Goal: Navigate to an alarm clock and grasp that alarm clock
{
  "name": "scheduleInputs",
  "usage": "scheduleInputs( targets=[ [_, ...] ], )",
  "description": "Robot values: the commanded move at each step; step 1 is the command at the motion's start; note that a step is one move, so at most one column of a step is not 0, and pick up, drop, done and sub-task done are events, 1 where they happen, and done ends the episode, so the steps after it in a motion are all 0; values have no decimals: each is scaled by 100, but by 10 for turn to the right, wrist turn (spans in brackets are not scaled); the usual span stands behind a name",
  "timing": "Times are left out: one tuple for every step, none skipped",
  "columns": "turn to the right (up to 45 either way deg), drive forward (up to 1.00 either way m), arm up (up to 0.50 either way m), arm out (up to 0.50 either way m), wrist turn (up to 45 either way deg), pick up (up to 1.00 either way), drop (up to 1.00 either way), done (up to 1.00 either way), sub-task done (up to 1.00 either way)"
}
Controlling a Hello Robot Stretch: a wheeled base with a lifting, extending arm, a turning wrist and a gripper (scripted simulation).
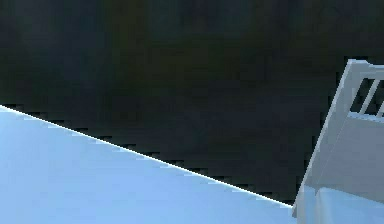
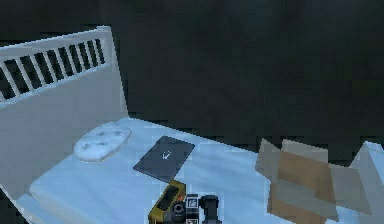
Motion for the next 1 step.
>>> scheduleInputs(
  targets=[
    [0, 0, 0, 0, 450, 0, 0, 0, 0]
  ],
)
